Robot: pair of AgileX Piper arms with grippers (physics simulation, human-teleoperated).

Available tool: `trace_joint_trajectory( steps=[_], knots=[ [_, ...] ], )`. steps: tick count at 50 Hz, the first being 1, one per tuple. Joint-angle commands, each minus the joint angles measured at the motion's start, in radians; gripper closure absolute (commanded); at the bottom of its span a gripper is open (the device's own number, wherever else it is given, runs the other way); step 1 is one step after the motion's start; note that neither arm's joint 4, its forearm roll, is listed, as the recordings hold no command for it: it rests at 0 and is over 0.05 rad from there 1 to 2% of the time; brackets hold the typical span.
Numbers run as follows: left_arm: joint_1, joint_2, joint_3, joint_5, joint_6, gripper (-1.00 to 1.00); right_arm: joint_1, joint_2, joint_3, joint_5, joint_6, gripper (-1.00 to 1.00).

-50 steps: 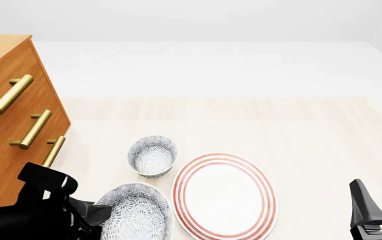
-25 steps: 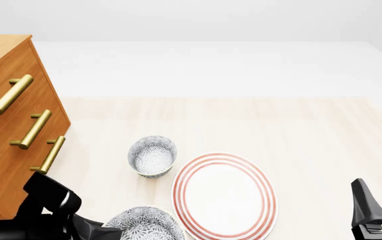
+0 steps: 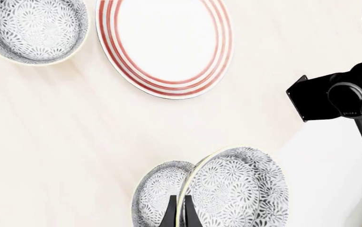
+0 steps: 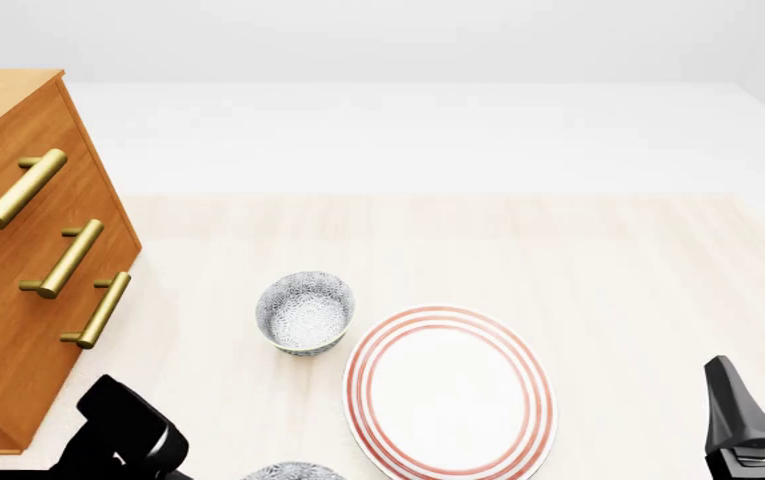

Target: Stack the bowl in the middle on the bowl at the back.

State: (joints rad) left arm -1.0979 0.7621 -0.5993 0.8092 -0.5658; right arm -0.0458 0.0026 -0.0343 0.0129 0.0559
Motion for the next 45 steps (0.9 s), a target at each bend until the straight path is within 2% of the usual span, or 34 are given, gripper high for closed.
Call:
trace_joint_trajectory(
  steps=[1, 11, 17, 25, 35, 41, 42, 45],
  knots=[
    [-0.02, -0.013, 0.056, -0.01, -0.015, 1.0, 0.0, -0.001, -0.002, -0.001, 0.003, -1.0],
    [-0.002, -0.024, 0.117, -0.041, -0.02, 1.0, -0.003, -0.001, -0.003, -0.001, 0.008, -1.0],
    [-0.019, -0.005, 0.167, -0.098, -0.04, 1.0, -0.005, -0.001, -0.003, -0.002, 0.01, -1.0],
    [-0.018, 0.0, 0.192, -0.122, -0.046, 1.0, -0.004, -0.001, -0.002, -0.002, 0.01, -1.0],
    [-0.042, 0.004, 0.25, -0.173, -0.087, 1.0, -0.004, -0.001, -0.002, -0.003, 0.01, -1.0],
    [-0.035, 0.002, 0.259, -0.169, -0.083, 1.0, -0.004, -0.001, -0.002, -0.003, 0.01, -1.0],
    [-0.03, -0.004, 0.257, -0.162, -0.08, -1.0, -0.003, -0.001, -0.002, -0.002, 0.01, -1.0],
    [-0.025, -0.007, 0.257, -0.157, -0.076, -1.0, -0.003, -0.001, -0.002, -0.002, 0.009, -1.0]
  ],
)
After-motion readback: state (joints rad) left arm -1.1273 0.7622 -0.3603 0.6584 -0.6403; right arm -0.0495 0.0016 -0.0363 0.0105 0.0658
